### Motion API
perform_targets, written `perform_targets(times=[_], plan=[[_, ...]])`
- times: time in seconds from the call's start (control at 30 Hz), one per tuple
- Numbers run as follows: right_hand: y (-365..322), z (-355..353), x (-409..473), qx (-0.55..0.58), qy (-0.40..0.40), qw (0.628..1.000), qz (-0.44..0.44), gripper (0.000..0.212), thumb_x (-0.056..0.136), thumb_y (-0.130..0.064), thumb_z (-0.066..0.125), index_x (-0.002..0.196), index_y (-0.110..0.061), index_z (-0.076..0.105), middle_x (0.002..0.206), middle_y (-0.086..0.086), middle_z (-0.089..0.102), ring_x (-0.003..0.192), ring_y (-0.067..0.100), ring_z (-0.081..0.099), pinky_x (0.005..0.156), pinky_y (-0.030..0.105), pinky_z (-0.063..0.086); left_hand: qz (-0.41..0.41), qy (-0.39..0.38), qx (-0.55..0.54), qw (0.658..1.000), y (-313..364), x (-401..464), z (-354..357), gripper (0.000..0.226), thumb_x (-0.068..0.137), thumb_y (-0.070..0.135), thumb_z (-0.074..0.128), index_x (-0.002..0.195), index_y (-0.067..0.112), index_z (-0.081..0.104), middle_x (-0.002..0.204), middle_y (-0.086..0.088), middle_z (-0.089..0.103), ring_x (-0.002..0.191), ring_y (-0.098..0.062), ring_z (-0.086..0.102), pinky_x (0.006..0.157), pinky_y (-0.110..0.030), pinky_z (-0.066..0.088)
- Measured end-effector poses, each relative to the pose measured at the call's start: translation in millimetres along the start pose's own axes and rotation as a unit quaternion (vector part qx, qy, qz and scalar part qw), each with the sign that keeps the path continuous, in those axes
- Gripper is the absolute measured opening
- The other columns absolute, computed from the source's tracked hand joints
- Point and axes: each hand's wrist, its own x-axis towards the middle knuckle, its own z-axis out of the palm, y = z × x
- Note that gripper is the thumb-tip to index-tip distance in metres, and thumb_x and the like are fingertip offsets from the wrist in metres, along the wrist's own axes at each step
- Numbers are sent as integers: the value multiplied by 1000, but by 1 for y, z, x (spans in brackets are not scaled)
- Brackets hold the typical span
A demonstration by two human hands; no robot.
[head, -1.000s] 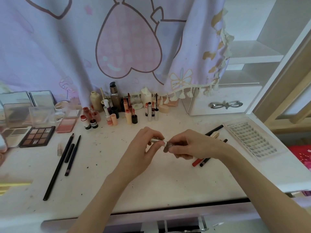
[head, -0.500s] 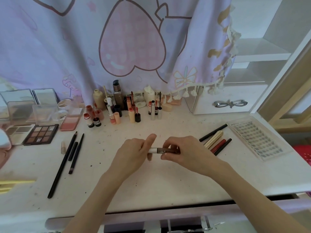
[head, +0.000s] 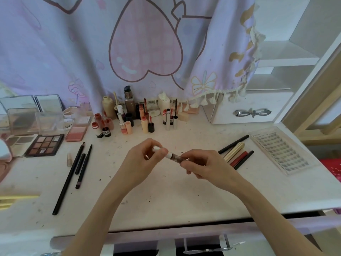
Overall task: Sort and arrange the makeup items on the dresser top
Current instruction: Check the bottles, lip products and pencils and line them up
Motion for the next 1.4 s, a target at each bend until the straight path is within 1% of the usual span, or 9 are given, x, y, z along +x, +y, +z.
perform_targets(times=[0.1, 0.2, 0.3, 0.53, 0.63, 0.77, 0.87, 1.03, 1.4], plan=[[1, 2, -1, 91, 7, 996, 15, 12, 92, -11, 55, 96, -12, 67, 66, -5, 62, 53, 5, 47, 51, 15, 39, 0, -20, -12, 1000, -5, -3, 5, 18, 81, 28, 64, 98, 28, 57, 79, 6, 54, 68, -8, 49, 64, -21, 43], [0, 8, -2, 192, 6, 981, 20, 16, 93, -3, 51, 97, -4, 66, 70, 5, 63, 53, 10, 46, 50, 19, 37, 20, 22, -57, 998, 1, -8, 11, 12, 81, 23, 66, 86, 33, 64, 83, 6, 52, 65, -8, 44, 61, -15, 39], [-1, 12, -2, 243, 4, 970, 23, 17, 89, -12, 56, 96, -5, 69, 73, 7, 65, 57, 14, 50, 54, 21, 40, -2, 41, -151, 988, 6, -10, 12, 9, 81, 21, 65, 82, 28, 70, 92, 1, 57, 82, -28, 49, 74, -34, 44], [-3, 17, -2, 233, 18, 972, 32, 16, 90, -13, 56, 94, -12, 71, 81, 8, 70, 69, 18, 65, 68, 23, 54, -7, 29, -161, 987, 18, -13, 14, 5, 83, 18, 63, 83, 21, 67, 76, 9, 67, 79, -13, 62, 86, -41, 48], [-3, 10, -2, 136, 65, 988, 15, 17, 91, -19, 53, 95, -23, 70, 92, 1, 72, 84, 14, 68, 79, 20, 54, -30, 59, -157, 985, 18, -11, 11, 8, 81, 21, 64, 78, 26, 69, 82, 3, 70, 92, -30, 59, 90, -45, 45], [-18, -7, 1, 89, 141, 986, -18, 28, 85, -42, 49, 86, -24, 70, 72, -8, 67, 66, 5, 59, 62, 15, 47, -15, 54, -63, 996, 19, -9, 1, 5, 77, 27, 67, 73, 28, 64, 78, 2, 65, 67, 1, 52, 71, -11, 39], [-34, -9, 6, 48, 145, 988, -37, 44, 76, -57, 49, 83, -18, 68, 57, -5, 59, 50, 3, 49, 56, 18, 41, 7, 20, 61, 998, 22, -9, 1, 11, 73, 37, 68, 75, 29, 61, 81, 7, 61, 68, 8, 47, 63, -3, 32], [-36, 0, 17, 17, 145, 989, -16, 30, 82, -39, 64, 71, -11, 63, 44, -6, 50, 36, 3, 39, 44, 15, 33, 53, -7, 140, 989, 22, -10, 7, 26, 78, 41, 62, 95, 22, 67, 83, 6, 54, 73, -11, 52, 69, -25, 46], [-14, -13, 2, 130, 70, 989, -14, 11, 86, -8, 62, 94, -11, 56, 68, -4, 58, 55, 9, 50, 58, 21, 44, 22, 5, 81, 996, 17, -14, 4, 9, 78, 34, 67, 80, 34, 58, 67, 14, 57, 57, 2, 47, 54, -10, 38]])
